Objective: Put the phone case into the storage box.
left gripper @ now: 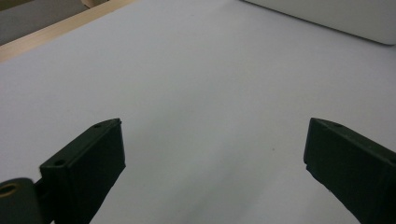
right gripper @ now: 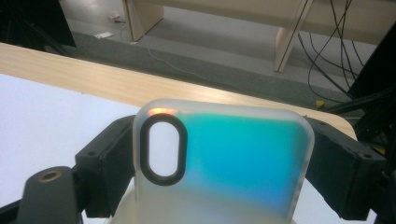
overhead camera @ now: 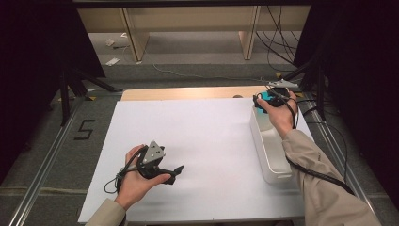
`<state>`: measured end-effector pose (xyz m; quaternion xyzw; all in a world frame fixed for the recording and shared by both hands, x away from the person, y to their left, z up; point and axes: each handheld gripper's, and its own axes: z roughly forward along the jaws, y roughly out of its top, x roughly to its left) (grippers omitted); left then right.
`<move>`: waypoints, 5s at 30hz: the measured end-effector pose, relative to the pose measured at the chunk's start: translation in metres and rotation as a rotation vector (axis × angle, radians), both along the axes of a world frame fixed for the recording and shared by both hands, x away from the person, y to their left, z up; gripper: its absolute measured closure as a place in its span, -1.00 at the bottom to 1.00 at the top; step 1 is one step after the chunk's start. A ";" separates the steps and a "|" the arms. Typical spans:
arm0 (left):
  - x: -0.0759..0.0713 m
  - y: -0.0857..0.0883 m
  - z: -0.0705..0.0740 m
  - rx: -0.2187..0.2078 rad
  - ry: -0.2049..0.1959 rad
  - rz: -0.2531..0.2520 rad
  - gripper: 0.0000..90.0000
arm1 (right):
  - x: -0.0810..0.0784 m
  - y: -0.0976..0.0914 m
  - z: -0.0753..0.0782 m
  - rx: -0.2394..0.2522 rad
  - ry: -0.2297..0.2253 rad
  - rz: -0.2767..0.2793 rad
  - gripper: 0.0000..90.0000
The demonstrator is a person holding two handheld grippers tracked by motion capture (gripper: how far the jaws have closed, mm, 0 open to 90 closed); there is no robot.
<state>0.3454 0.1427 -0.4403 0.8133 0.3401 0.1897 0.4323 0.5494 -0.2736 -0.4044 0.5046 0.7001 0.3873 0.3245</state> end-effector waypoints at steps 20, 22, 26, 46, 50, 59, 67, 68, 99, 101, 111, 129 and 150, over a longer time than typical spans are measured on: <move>0.000 0.000 0.000 -0.001 -0.002 0.000 -0.90 | 0.002 -0.001 -0.006 0.014 0.008 0.003 -0.62; 0.000 -0.001 0.000 -0.002 -0.002 0.000 -0.90 | 0.002 -0.001 -0.006 0.015 0.009 0.004 -0.62; 0.000 0.000 0.000 -0.001 -0.001 0.000 -0.90 | 0.002 -0.001 -0.007 0.021 0.012 0.003 -0.63; 0.000 0.000 0.000 -0.002 -0.002 0.000 -0.90 | 0.003 -0.003 -0.009 0.014 0.011 0.010 -0.67; 0.000 0.000 0.000 -0.001 -0.001 -0.001 -0.90 | 0.003 -0.003 -0.009 0.005 0.008 0.008 -0.73; 0.000 0.000 0.000 -0.003 -0.001 0.000 -0.90 | 0.003 -0.003 -0.007 0.007 -0.007 0.015 -0.79; 0.000 0.000 0.000 -0.001 -0.002 0.000 -0.90 | 0.003 -0.004 -0.004 0.022 -0.018 0.020 -0.80; 0.000 0.000 0.000 -0.001 -0.002 -0.001 -0.90 | 0.003 -0.004 -0.004 0.022 -0.020 0.023 -0.80; 0.000 0.000 0.000 -0.005 -0.003 0.004 -0.90 | -0.003 -0.002 0.014 0.062 -0.093 0.044 -0.78; 0.000 0.000 0.000 -0.006 -0.004 0.004 -0.90 | -0.004 -0.002 0.015 0.066 -0.094 0.046 -0.78; 0.000 0.000 0.000 -0.007 -0.006 0.005 -0.90 | -0.012 0.000 0.029 0.088 -0.136 0.059 -0.72; 0.000 0.000 0.001 -0.011 -0.007 0.007 -0.90 | -0.044 0.018 0.041 0.112 -0.179 0.195 -0.56; 0.000 0.001 0.002 -0.014 -0.011 0.012 -0.90 | -0.097 0.041 0.027 0.167 -0.110 0.433 -0.59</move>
